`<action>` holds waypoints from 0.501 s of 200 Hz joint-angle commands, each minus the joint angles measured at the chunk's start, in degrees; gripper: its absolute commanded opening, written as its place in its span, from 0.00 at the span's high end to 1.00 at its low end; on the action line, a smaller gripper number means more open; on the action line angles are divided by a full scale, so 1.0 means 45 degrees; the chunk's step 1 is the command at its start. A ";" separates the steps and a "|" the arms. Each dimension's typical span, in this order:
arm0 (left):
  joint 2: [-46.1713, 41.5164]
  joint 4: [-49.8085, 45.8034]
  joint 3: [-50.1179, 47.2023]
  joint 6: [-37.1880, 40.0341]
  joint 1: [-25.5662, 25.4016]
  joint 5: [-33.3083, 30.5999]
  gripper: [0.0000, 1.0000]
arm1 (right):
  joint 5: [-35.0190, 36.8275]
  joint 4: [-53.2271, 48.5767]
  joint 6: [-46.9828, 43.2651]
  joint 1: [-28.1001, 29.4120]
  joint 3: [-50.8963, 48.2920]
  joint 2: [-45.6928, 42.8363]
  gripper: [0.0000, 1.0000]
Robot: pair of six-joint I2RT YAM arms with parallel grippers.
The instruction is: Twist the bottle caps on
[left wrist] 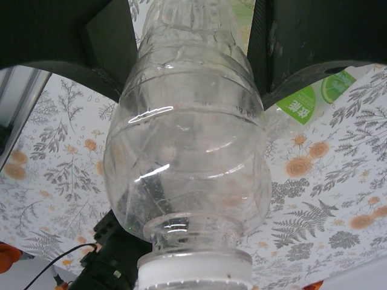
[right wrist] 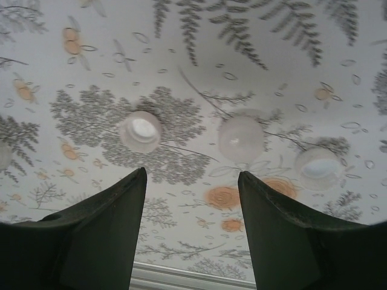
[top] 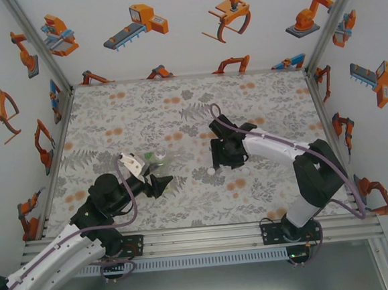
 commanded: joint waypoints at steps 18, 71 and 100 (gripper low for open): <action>0.0216 0.0060 0.0318 -0.0220 0.0074 -0.0071 1.00 | 0.0138 -0.0282 0.0209 -0.1215 -0.1367 -0.1536 0.43; 0.0680 0.0452 0.0280 -0.0508 0.0074 -0.0099 1.00 | 0.0091 -0.0151 0.0064 -0.1831 -0.1936 -0.1853 0.43; 0.0711 0.0545 0.0300 -0.0644 0.0065 -0.0050 1.00 | 0.0311 -0.0084 -0.0041 -0.1900 -0.2079 -0.1826 0.44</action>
